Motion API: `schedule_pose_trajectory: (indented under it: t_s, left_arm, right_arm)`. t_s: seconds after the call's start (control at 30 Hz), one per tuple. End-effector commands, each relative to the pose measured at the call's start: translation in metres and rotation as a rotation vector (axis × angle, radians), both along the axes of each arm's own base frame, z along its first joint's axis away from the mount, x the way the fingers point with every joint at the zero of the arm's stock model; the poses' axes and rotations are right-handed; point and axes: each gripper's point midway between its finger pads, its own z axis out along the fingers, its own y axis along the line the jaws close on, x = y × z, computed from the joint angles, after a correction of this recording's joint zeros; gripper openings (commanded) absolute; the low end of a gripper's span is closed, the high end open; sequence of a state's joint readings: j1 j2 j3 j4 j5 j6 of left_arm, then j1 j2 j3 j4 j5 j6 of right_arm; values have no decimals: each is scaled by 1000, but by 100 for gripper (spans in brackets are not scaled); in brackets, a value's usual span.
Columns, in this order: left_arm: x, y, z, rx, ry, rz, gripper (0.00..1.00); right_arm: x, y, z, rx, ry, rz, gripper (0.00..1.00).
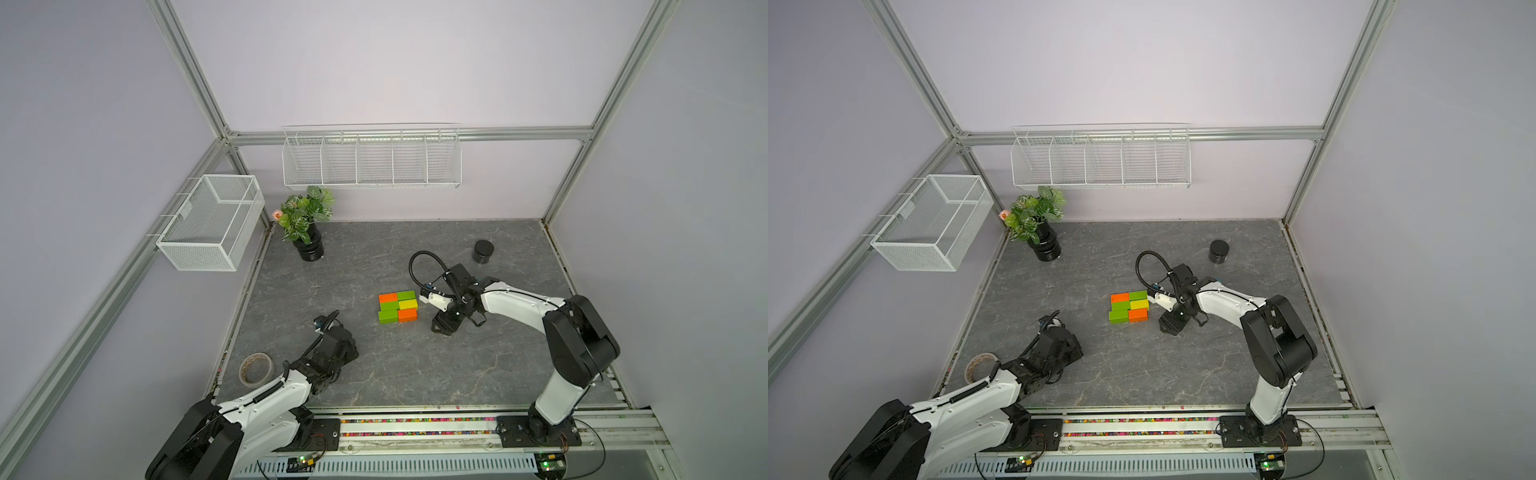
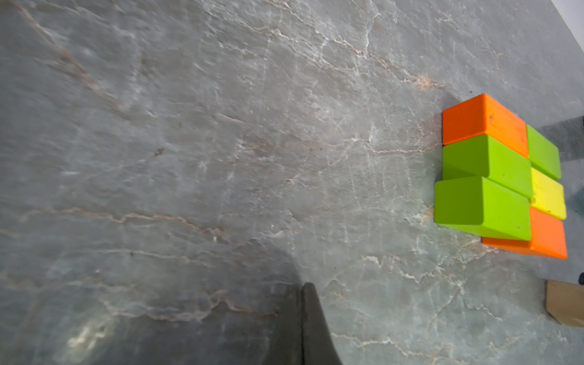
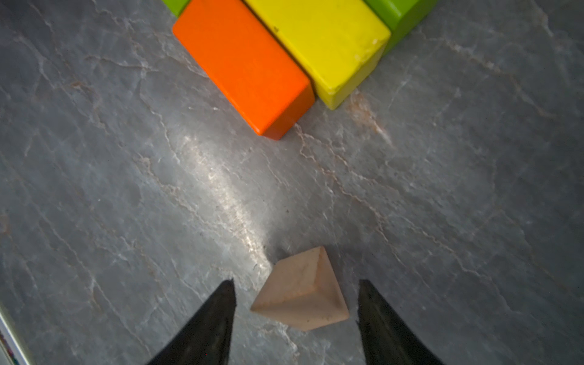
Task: Assemble a piece of candy with building blocks
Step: Pick up the building block from the center of the board.
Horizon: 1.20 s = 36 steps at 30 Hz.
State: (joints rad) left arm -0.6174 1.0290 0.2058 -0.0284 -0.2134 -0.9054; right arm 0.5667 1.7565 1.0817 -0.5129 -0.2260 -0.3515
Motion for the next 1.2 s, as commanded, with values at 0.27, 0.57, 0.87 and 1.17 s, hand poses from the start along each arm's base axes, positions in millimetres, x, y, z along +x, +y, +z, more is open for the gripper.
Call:
schedule_pose_trajectory:
  t_s: [0.27, 0.57, 0.87, 1.17]
  left_arm:
    - [-27, 19, -31, 80, 135, 13, 0]
    - [-25, 19, -22, 77, 114, 17, 0]
    - [-8, 5, 60, -58, -146, -38, 0]
    - [3, -9, 158, -228, -534, -116, 0]
  right_arm:
    - [0, 5, -7, -34, 33, 17, 32]
    - [12, 8, 39, 40, -54, -46, 13]
    - [14, 33, 146, 545, 16, -116, 9]
    - [20, 60, 240, 1037, 301, -11, 9]
